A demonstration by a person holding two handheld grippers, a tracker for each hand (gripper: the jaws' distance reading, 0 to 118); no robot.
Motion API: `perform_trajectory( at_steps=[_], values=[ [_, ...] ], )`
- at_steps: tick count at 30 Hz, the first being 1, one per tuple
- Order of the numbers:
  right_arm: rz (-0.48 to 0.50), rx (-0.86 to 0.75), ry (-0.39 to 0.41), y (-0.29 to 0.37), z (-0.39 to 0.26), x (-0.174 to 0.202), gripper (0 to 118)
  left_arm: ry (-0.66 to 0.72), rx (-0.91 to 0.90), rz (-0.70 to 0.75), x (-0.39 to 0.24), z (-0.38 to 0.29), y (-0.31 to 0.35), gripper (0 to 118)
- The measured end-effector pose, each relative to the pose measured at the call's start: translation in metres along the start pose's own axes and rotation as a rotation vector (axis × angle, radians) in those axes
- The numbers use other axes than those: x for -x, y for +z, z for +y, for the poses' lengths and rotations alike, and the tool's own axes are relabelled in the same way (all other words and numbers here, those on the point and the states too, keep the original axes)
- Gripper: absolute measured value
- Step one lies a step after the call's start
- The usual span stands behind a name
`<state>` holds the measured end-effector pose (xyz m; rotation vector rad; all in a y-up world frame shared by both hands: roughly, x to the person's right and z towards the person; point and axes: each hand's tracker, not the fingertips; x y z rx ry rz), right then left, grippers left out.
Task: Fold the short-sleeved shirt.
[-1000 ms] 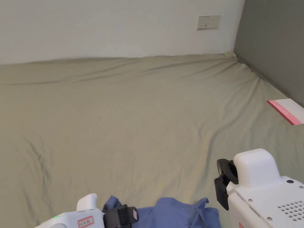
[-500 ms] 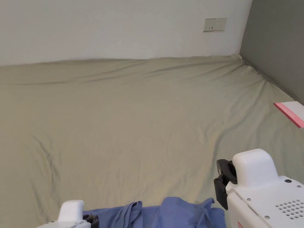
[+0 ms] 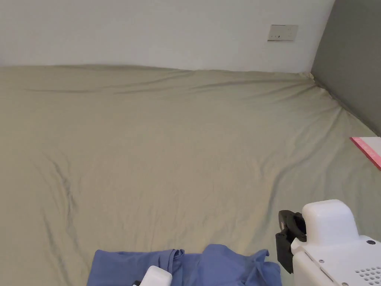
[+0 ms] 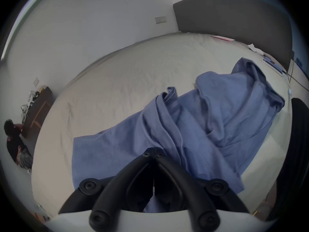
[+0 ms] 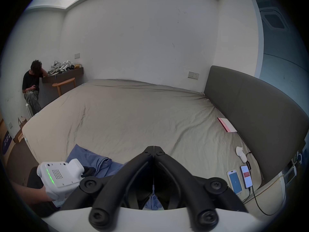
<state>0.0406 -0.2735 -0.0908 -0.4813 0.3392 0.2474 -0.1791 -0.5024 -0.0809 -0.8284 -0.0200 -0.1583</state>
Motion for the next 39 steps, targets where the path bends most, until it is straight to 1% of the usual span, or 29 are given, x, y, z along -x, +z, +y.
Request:
perform_trajectory(
  at_steps=[2, 3, 6, 7, 8, 9, 10, 12, 14, 15, 18, 19, 20, 21, 22, 23, 25, 26, 27, 28, 30, 32, 33, 34, 35, 36, 37, 38, 39],
  values=[
    [0.005, 0.003, -0.001, 0.0, 0.0, 0.0, 2, 0.103, -0.018, -0.115, 0.007, 0.007, 0.006, 0],
    [0.008, 0.005, -0.004, 0.0, -0.001, 0.0, 2, 0.122, -0.035, -0.159, 0.008, 0.008, 0.009, 0],
    [0.009, 0.008, 0.001, 0.0, -0.002, 0.003, 2, 0.187, -0.066, -0.411, 0.01, 0.012, 0.022, 0],
    [0.011, 0.008, 0.004, 0.0, -0.002, 0.003, 2, 0.223, -0.051, -0.521, 0.01, 0.014, 0.026, 0],
    [0.012, 0.007, 0.006, 0.0, -0.001, 0.004, 2, 0.263, -0.037, -0.585, 0.012, 0.014, 0.028, 0],
    [0.012, 0.007, 0.007, 0.0, 0.0, 0.004, 2, 0.269, -0.037, -0.568, 0.011, 0.014, 0.031, 0],
    [0.011, 0.004, 0.008, 0.001, 0.001, 0.005, 2, 0.232, -0.077, -0.456, 0.012, 0.013, 0.035, 0],
    [0.012, -0.003, 0.009, 0.002, 0.004, 0.005, 2, 0.242, -0.088, -0.456, 0.028, 0.012, 0.042, 0],
    [0.013, -0.012, 0.016, 0.003, 0.006, 0.005, 2, 0.354, -0.119, -0.454, 0.063, 0.008, 0.05, 0],
    [0.013, -0.015, 0.02, 0.004, 0.007, 0.005, 2, 0.402, -0.129, -0.453, 0.079, 0.005, 0.053, 4],
    [0.012, -0.021, 0.027, 0.004, 0.009, 0.005, 2, 0.526, -0.125, -0.41, 0.14, -0.009, 0.056, 58],
    [0.011, -0.021, 0.027, 0.003, 0.009, 0.005, 2, 0.557, -0.107, -0.409, 0.159, -0.014, 0.055, 84],
    [0.012, -0.021, 0.026, 0.002, 0.009, 0.005, 2, 0.588, -0.078, -0.397, 0.175, -0.02, 0.052, 101],
    [0.013, -0.02, 0.026, 0.001, 0.009, 0.006, 2, 0.611, -0.051, -0.353, 0.187, -0.025, 0.049, 109],
    [0.014, -0.019, 0.027, 0.0, 0.008, 0.006, 2, 0.636, -0.026, -0.256, 0.2, -0.033, 0.044, 110],
    [0.012, -0.019, 0.029, -0.001, 0.007, 0.007, 2, 0.677, -0.034, -0.228, 0.215, -0.041, 0.036, 110],
    [0.014, -0.018, 0.03, -0.003, 0.006, 0.009, 2, 0.774, 0.029, -0.33, 0.233, -0.05, 0.024, 110],
    [0.012, -0.018, 0.034, -0.005, 0.005, 0.011, 2, 0.839, 0.053, -0.42, 0.238, -0.053, 0.019, 110],
    [0.003, -0.022, 0.042, -0.007, 0.005, 0.013, 2, 0.879, 0.068, -0.489, 0.23, -0.048, 0.021, 110],
    [-0.001, -0.025, 0.045, -0.007, 0.005, 0.015, 2, 0.899, 0.064, -0.577, 0.227, -0.049, 0.016, 110],
    [0.008, -0.022, 0.045, -0.007, 0.007, 0.016, 2, 0.931, 0.08, -0.672, 0.216, -0.05, 0.004, 110],
    [0.014, -0.026, 0.045, -0.005, 0.009, 0.018, 2, 0.988, 0.114, -0.819, 0.204, -0.055, -0.012, 109],
    [0.014, -0.029, 0.05, -0.005, 0.01, 0.019, 2, 1.023, 0.068, -0.835, 0.203, -0.055, -0.014, 108],
    [0.015, -0.031, 0.057, -0.004, 0.011, 0.019, 2, 1.065, 0.082, -0.861, 0.204, -0.05, -0.017, 103],
    [0.016, -0.032, 0.062, -0.004, 0.011, 0.02, 2, 1.089, 0.09, -0.871, 0.196, -0.036, -0.002, 77],
    [0.018, -0.032, 0.065, -0.004, 0.012, 0.02, 2, 1.1, 0.155, -0.823, 0.189, -0.033, -0.007, 25],
    [0.021, -0.033, 0.069, -0.003, 0.012, 0.02, 2, 1.025, 0.239, -0.651, 0.179, -0.034, -0.014, 15],
    [0.022, -0.034, 0.072, -0.003, 0.012, 0.019, 2, 0.954, 0.266, -0.595, 0.172, -0.036, -0.017, 15],
    [0.02, -0.032, 0.075, -0.004, 0.012, 0.019, 2, 0.992, 0.149, -0.721, 0.183, -0.031, -0.005, 15]
  ],
)
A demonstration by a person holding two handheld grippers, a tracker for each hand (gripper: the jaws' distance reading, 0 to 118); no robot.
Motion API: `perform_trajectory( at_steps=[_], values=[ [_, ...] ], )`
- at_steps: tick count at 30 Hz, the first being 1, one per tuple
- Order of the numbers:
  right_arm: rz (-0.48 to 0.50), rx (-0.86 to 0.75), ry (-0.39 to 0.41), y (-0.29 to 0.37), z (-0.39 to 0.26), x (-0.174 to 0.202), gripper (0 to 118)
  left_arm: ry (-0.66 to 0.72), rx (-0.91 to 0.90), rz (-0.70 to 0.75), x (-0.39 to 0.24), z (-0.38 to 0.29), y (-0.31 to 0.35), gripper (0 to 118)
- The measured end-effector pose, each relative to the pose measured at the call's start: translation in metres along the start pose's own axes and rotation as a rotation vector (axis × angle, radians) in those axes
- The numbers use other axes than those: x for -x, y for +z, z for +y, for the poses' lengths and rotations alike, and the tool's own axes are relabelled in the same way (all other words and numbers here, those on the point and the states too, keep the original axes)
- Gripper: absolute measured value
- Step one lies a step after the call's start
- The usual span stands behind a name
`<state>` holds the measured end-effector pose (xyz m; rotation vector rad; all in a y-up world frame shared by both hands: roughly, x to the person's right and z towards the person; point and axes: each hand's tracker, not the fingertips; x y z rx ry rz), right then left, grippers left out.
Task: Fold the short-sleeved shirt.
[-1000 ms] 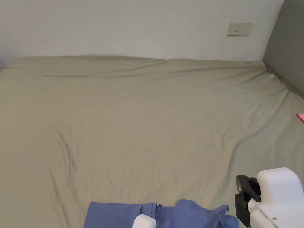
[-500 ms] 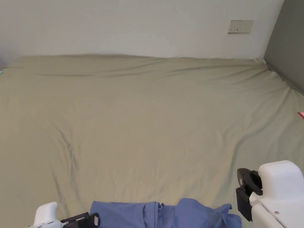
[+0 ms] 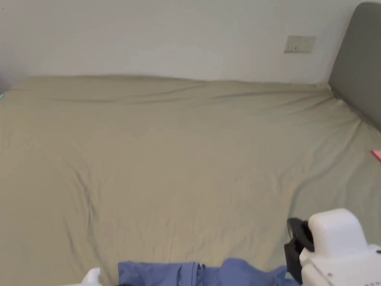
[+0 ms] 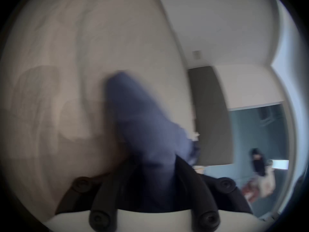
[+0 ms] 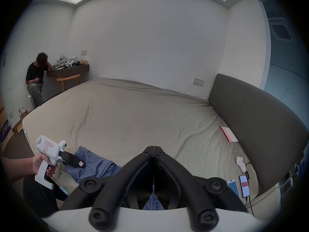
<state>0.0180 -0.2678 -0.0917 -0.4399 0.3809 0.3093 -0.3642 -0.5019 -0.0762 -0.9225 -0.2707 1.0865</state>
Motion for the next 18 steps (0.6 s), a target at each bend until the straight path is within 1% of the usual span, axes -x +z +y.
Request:
perform_trajectory(
  at_steps=[1, 2, 3, 4, 6, 8, 10, 12, 13, 14, 16, 18],
  values=[
    [0.001, 0.004, 0.002, 0.0, 0.0, 0.0, 2, -0.009, -0.001, 0.053, -0.011, -0.003, 0.002, 15],
    [0.003, 0.007, 0.004, -0.001, 0.001, -0.001, 2, -0.082, -0.04, 0.163, -0.022, -0.009, 0.003, 15],
    [0.002, 0.008, 0.004, 0.0, 0.001, -0.001, 2, -0.155, -0.04, 0.201, -0.034, -0.014, 0.004, 15],
    [-0.001, 0.006, 0.005, 0.001, 0.002, -0.002, 2, -0.232, -0.042, 0.267, -0.006, -0.002, 0.001, 15],
    [-0.006, -0.001, 0.005, 0.003, 0.005, -0.004, 2, -0.349, -0.052, 0.349, -0.018, -0.009, 0.003, 15],
    [-0.013, -0.011, 0.001, 0.005, 0.008, -0.006, 2, -0.37, -0.078, 0.364, -0.006, -0.004, 0.008, 15],
    [-0.018, -0.014, -0.001, 0.006, 0.011, -0.007, 2, -0.364, -0.115, 0.37, -0.007, -0.002, 0.018, 15],
    [-0.019, -0.02, -0.002, 0.008, 0.012, -0.007, 2, -0.435, -0.172, 0.478, -0.022, -0.003, 0.036, 15],
    [-0.018, -0.023, -0.002, 0.008, 0.012, -0.006, 2, -0.486, -0.206, 0.554, -0.023, -0.001, 0.045, 15],
    [-0.016, -0.025, -0.002, 0.008, 0.012, -0.006, 2, -0.522, -0.225, 0.598, -0.022, 0.003, 0.055, 15],
    [-0.013, -0.03, -0.005, 0.009, 0.012, -0.005, 2, -0.512, -0.273, 0.666, -0.027, 0.01, 0.08, 15],
    [-0.007, -0.032, -0.012, 0.009, 0.013, -0.004, 2, -0.459, -0.326, 0.745, -0.027, 0.019, 0.105, 15]
  ],
)
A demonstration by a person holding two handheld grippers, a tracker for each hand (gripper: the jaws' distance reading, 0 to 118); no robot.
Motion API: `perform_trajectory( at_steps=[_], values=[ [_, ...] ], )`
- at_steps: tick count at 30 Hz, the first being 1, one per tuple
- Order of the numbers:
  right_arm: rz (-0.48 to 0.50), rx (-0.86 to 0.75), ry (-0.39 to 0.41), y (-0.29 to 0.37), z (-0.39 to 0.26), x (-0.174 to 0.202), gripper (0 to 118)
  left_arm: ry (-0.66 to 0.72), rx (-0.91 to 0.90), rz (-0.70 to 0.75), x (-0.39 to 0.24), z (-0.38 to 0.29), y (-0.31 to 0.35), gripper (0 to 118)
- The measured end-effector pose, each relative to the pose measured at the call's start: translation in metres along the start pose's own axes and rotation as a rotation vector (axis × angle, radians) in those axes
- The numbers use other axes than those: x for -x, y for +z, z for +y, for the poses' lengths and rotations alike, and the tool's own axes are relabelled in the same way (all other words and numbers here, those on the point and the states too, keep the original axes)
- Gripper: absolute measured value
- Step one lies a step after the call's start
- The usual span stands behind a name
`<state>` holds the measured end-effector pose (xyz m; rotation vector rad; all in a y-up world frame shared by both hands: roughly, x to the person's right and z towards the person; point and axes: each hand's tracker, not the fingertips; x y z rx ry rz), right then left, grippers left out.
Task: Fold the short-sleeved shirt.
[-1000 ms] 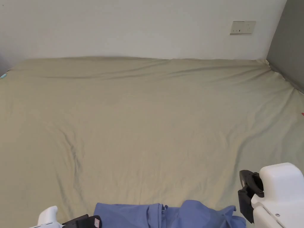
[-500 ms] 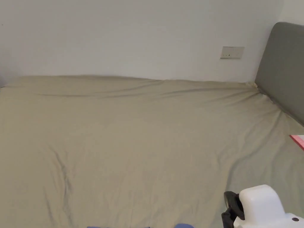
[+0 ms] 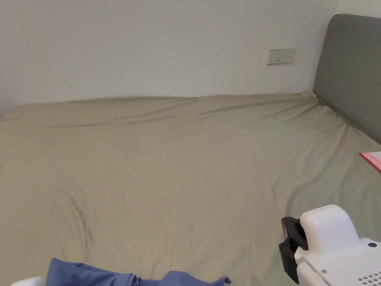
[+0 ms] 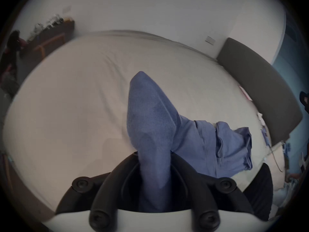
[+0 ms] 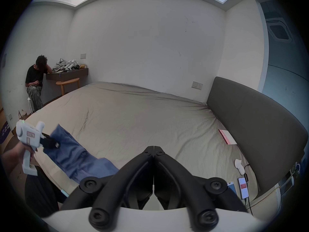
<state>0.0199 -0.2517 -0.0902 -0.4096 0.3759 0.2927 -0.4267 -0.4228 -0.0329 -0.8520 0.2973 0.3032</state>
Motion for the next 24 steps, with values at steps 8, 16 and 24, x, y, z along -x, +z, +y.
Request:
perform_trajectory(
  at_steps=[8, 16, 24],
  values=[
    [0.03, 0.006, -0.015, -0.006, -0.004, 0.005, 2, 0.093, -0.006, -0.091, -0.022, 0.027, 0.045, 15],
    [0.042, 0.009, -0.019, -0.001, -0.006, 0.0, 2, -0.018, 0.106, -0.251, -0.144, 0.012, 0.001, 15],
    [-0.008, 0.008, -0.066, 0.007, -0.012, -0.024, 2, -0.145, 0.245, -0.149, -0.227, -0.04, -0.071, 19]
  ],
)
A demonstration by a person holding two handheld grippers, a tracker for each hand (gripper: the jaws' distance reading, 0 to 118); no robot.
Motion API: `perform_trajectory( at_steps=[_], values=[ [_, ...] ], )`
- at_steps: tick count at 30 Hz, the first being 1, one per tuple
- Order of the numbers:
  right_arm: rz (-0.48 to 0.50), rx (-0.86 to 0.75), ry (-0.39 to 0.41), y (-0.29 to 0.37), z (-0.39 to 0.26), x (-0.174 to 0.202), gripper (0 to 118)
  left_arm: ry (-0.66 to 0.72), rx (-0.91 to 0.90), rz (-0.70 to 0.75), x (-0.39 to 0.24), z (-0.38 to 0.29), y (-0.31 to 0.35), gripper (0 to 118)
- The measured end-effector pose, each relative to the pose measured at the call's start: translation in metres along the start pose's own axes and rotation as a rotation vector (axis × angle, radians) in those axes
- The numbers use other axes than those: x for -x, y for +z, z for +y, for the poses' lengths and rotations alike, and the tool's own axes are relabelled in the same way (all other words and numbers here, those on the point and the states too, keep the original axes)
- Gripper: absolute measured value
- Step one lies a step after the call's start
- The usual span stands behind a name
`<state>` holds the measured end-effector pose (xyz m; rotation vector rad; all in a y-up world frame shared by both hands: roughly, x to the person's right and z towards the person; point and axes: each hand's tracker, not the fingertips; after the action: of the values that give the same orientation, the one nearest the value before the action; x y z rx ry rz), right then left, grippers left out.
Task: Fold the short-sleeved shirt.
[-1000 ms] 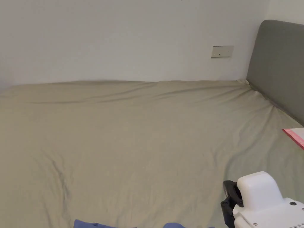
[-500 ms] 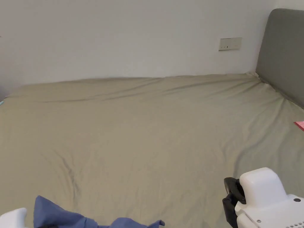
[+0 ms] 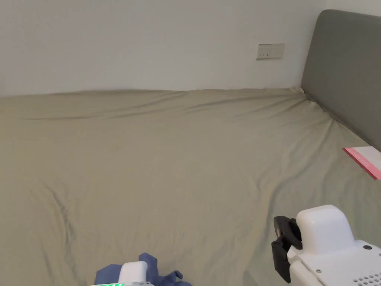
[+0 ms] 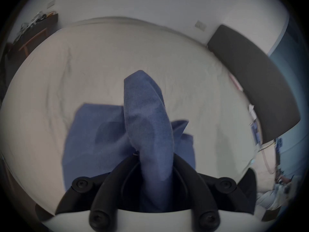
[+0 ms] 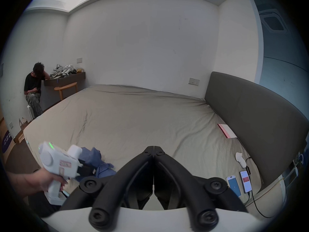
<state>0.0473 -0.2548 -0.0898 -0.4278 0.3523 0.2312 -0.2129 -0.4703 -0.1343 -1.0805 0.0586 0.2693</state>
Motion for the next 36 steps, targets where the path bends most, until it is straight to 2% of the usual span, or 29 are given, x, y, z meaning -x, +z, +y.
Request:
perform_trajectory(
  at_steps=[1, 2, 3, 4, 5, 6, 7, 9, 11, 12, 13, 14, 15, 16, 17, 22, 26, 28, 31, 36],
  values=[
    [-0.006, 0.003, -0.004, 0.0, -0.001, -0.003, 2, -0.018, -0.019, 0.006, -0.007, -0.003, -0.003, 28],
    [-0.01, 0.005, -0.006, 0.0, -0.002, -0.004, 2, -0.029, -0.039, 0.023, -0.012, -0.003, -0.002, 47],
    [-0.012, 0.006, -0.007, -0.001, -0.002, -0.005, 2, -0.02, -0.058, 0.016, -0.016, -0.003, 0.0, 78],
    [-0.014, 0.008, -0.009, -0.002, -0.003, -0.006, 2, 0.006, -0.064, -0.067, -0.018, 0.0, 0.003, 78],
    [-0.016, 0.012, -0.012, -0.004, -0.004, -0.006, 2, 0.048, -0.034, -0.224, -0.015, 0.003, 0.007, 90],
    [-0.013, 0.02, -0.012, -0.007, -0.005, -0.006, 2, 0.102, 0.013, -0.387, -0.013, 0.005, 0.012, 110],
    [-0.008, 0.029, -0.009, -0.01, -0.007, -0.005, 2, 0.166, -0.005, -0.478, -0.011, 0.006, 0.022, 117],
    [-0.007, 0.042, 0.003, -0.013, -0.008, -0.004, 2, 0.206, -0.042, -0.475, -0.002, 0.004, 0.035, 118],
    [-0.007, 0.037, 0.002, -0.013, -0.008, -0.003, 2, 0.215, -0.1, -0.512, 0.018, 0.005, 0.054, 114],
    [0.002, 0.036, -0.006, -0.013, -0.009, -0.003, 2, 0.233, -0.143, -0.474, 0.027, 0.005, 0.062, 109],
    [0.007, 0.038, -0.01, -0.015, -0.009, -0.002, 2, 0.233, -0.172, -0.429, 0.037, 0.007, 0.065, 96],
    [0.009, 0.04, -0.01, -0.016, -0.009, -0.001, 2, 0.211, -0.19, -0.372, 0.046, 0.009, 0.065, 77],
    [0.01, 0.042, -0.008, -0.017, -0.009, 0.001, 2, 0.173, -0.211, -0.303, 0.051, 0.008, 0.064, 50],
    [0.011, 0.042, -0.005, -0.018, -0.009, 0.003, 2, 0.114, -0.208, -0.246, 0.054, 0.008, 0.06, 11],
    [0.014, 0.043, -0.002, -0.018, -0.008, 0.004, 2, 0.084, -0.212, -0.193, 0.055, 0.006, 0.055, 0],
    [0.017, 0.04, 0.01, -0.015, -0.006, 0.007, 2, -0.035, -0.243, -0.061, 0.027, 0.0, 0.035, 0],
    [0.011, 0.043, 0.013, -0.012, -0.003, 0.006, 2, -0.154, -0.127, -0.058, -0.019, -0.01, -0.006, 0],
    [0.01, 0.047, 0.032, -0.012, -0.001, 0.006, 2, -0.17, -0.125, 0.053, -0.034, -0.018, -0.023, 0],
    [-0.001, 0.039, 0.061, -0.01, 0.005, 0.004, 2, -0.296, -0.205, 0.161, -0.055, -0.026, -0.018, 0],
    [-0.005, 0.03, 0.056, -0.015, 0.011, 0.001, 2, -0.382, -0.199, 0.046, -0.076, -0.056, -0.01, 0]
  ],
)
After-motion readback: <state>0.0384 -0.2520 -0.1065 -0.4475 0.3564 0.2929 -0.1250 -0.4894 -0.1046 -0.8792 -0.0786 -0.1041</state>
